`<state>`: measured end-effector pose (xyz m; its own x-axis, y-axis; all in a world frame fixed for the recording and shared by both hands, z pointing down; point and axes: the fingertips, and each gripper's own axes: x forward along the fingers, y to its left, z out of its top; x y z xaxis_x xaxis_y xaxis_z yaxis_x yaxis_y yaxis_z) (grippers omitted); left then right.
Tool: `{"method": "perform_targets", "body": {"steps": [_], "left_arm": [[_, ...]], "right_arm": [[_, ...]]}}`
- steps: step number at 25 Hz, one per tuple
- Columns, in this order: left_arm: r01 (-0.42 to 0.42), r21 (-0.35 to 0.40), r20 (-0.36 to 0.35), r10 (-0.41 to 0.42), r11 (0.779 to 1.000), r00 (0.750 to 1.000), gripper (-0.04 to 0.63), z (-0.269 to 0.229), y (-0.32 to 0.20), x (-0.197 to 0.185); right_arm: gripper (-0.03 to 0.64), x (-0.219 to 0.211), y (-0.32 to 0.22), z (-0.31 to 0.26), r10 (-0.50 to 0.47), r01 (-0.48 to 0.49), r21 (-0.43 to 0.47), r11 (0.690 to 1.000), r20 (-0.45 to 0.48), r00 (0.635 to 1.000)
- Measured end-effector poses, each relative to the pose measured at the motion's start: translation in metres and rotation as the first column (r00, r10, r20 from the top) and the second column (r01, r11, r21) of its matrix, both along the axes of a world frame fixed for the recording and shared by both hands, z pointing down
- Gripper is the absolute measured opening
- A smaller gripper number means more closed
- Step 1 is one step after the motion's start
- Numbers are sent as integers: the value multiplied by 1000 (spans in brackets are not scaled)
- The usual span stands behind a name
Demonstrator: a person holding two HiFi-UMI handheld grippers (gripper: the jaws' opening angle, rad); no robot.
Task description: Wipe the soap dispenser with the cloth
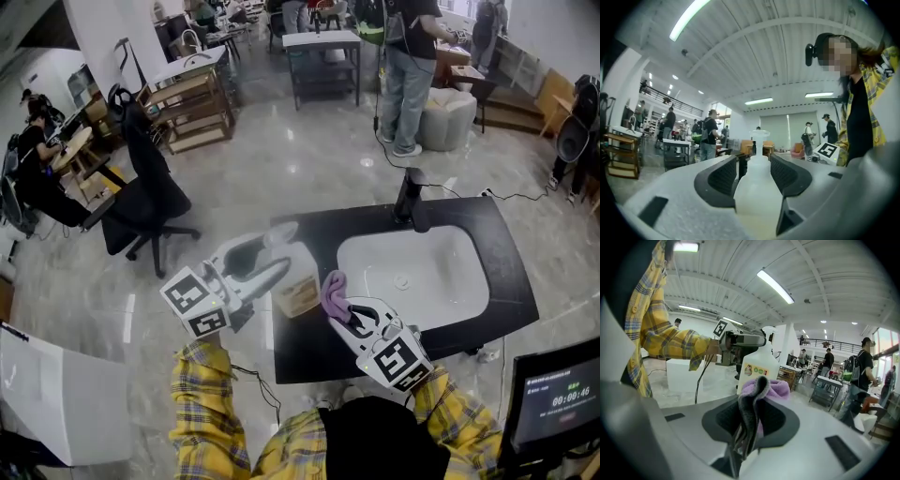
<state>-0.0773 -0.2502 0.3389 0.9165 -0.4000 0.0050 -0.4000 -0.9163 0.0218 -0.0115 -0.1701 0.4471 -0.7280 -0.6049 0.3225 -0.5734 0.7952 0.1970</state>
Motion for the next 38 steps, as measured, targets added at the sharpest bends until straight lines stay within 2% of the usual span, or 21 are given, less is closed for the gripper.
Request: {"method": "perform_targets", "body": {"steps": [3, 8, 10, 15, 17, 19, 28, 33, 38], "left_arm": [[146, -14, -21, -146, 989, 989, 201, -1, 0, -3], [351, 12, 16, -351, 936, 936, 201, -2, 2, -3], [401, 25, 39, -402, 916, 915, 201, -2, 2, 0], [482, -6, 85, -480, 876, 873, 177, 2, -1, 2], [495, 9, 103, -493, 869, 864, 153, 4, -2, 3], [479, 7, 108, -477, 878, 872, 147, 4, -2, 3], [307, -8, 97, -305, 952, 947, 144, 1, -2, 0], [238, -3, 90, -236, 971, 968, 144, 3, -2, 4], [196, 10, 78, -197, 980, 977, 144, 3, -4, 4]], "right_arm": [[81, -5, 0, -2, -11, 11, 1, 1000, 8, 1000], [81, -15, 1, -4, -33, 33, 7, 999, 2, 999], [81, -20, 2, -6, -42, 42, 9, 999, 3, 999], [80, -27, 4, -9, -56, 55, 13, 998, 9, 998], [81, -27, 3, -9, -58, 58, 14, 998, 12, 998], [81, -26, 3, -9, -59, 59, 16, 998, 13, 998], [81, -30, 6, -11, -72, 72, 16, 997, 16, 997], [81, -25, 5, -7, -68, 67, 16, 998, 12, 998], [81, -22, 2, -9, -55, 55, 20, 998, 10, 998]]}}
